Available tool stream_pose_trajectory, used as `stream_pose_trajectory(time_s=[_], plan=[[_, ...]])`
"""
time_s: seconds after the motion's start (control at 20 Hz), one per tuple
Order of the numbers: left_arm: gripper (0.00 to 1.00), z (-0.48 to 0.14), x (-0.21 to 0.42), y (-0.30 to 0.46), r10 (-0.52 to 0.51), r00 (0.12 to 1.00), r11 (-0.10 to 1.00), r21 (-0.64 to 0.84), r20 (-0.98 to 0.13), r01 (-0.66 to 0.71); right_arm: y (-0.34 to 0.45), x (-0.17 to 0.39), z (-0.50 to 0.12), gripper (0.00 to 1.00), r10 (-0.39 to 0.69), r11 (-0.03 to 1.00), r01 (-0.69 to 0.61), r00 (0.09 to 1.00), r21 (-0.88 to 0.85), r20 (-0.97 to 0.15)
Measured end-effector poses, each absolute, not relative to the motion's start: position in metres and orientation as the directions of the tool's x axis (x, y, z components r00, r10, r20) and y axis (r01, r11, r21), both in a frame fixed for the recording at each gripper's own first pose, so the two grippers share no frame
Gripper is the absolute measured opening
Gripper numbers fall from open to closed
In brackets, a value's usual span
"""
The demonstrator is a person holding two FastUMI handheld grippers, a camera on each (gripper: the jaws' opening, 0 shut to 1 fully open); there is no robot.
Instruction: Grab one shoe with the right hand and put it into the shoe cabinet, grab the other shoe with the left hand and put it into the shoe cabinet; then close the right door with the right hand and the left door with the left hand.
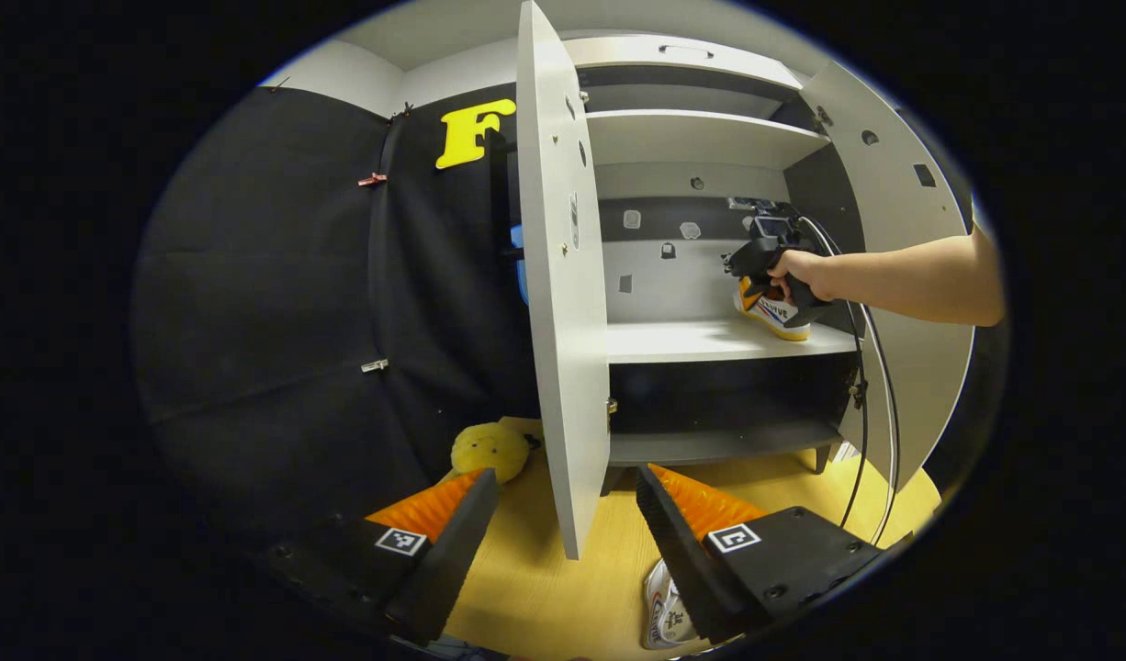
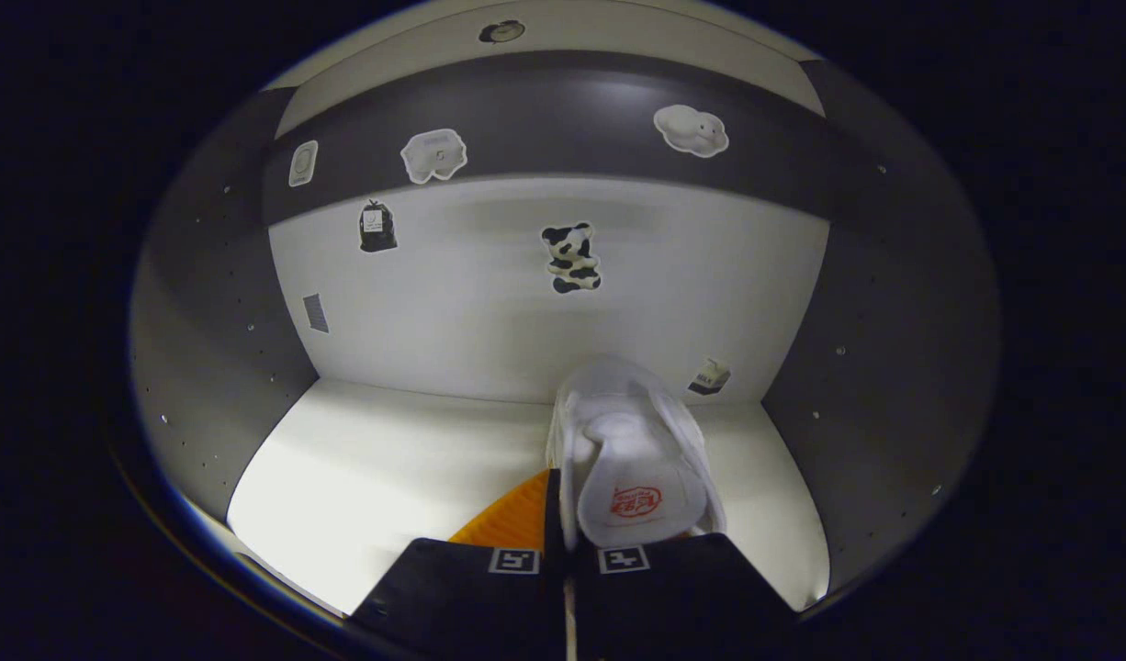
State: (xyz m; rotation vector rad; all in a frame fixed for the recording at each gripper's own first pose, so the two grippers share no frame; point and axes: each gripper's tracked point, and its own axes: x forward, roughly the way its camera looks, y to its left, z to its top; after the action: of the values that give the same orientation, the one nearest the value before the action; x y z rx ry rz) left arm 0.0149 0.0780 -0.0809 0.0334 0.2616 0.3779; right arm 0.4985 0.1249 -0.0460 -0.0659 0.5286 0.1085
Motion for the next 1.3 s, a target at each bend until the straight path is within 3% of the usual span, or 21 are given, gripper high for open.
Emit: stream_pose_trajectory(time_s=[0.15, 0.2, 0.3, 0.45, 0.55, 1.0, 1.15, 1.3], plan=[[0.95, -0.08, 0.008, 0.076, 0.376, 0.894, 0.926, 0.07, -0.243, -0.37, 0.121, 0.487, -0.04, 0.33, 0.086, 0.993, -0.112, 0.851, -0.02, -0.517], [0.95, -0.078, 0.006, 0.074, 0.373, 0.897, 0.927, 0.064, -0.238, -0.369, 0.122, 0.48, -0.033, 0.32, 0.104, 0.993, -0.118, 0.853, 0.004, -0.512], [0.95, -0.077, 0.002, 0.07, 0.366, 0.9, 0.93, 0.054, -0.235, -0.364, 0.12, 0.464, -0.021, 0.46, 0.127, 0.991, -0.126, 0.861, 0.035, -0.493], [0.95, -0.082, -0.002, 0.065, 0.342, 0.91, 0.939, 0.056, -0.236, -0.338, 0.114, 0.433, -0.006, 0.84, 0.142, 0.989, -0.142, 0.886, 0.035, -0.442], [0.95, -0.085, -0.004, 0.062, 0.319, 0.917, 0.947, 0.06, -0.239, -0.314, 0.109, 0.406, 0.003, 0.97, 0.154, 0.988, -0.153, 0.905, 0.034, -0.396], [0.95, -0.128, -0.012, 0.052, 0.207, 0.925, 0.977, 0.02, -0.318, -0.212, 0.073, 0.273, 0.027, 1.0, 0.204, 0.975, -0.217, 0.96, -0.046, -0.192], [0.99, -0.155, -0.011, 0.045, 0.157, 0.915, 0.985, -0.005, -0.373, -0.171, 0.06, 0.224, 0.003, 0.98, 0.21, 0.976, -0.215, 0.963, -0.015, -0.169], [0.95, -0.188, -0.006, 0.036, 0.098, 0.895, 0.993, -0.019, -0.435, -0.118, 0.054, 0.171, -0.037, 0.99, 0.214, 0.976, -0.22, 0.959, -0.009, -0.185]])
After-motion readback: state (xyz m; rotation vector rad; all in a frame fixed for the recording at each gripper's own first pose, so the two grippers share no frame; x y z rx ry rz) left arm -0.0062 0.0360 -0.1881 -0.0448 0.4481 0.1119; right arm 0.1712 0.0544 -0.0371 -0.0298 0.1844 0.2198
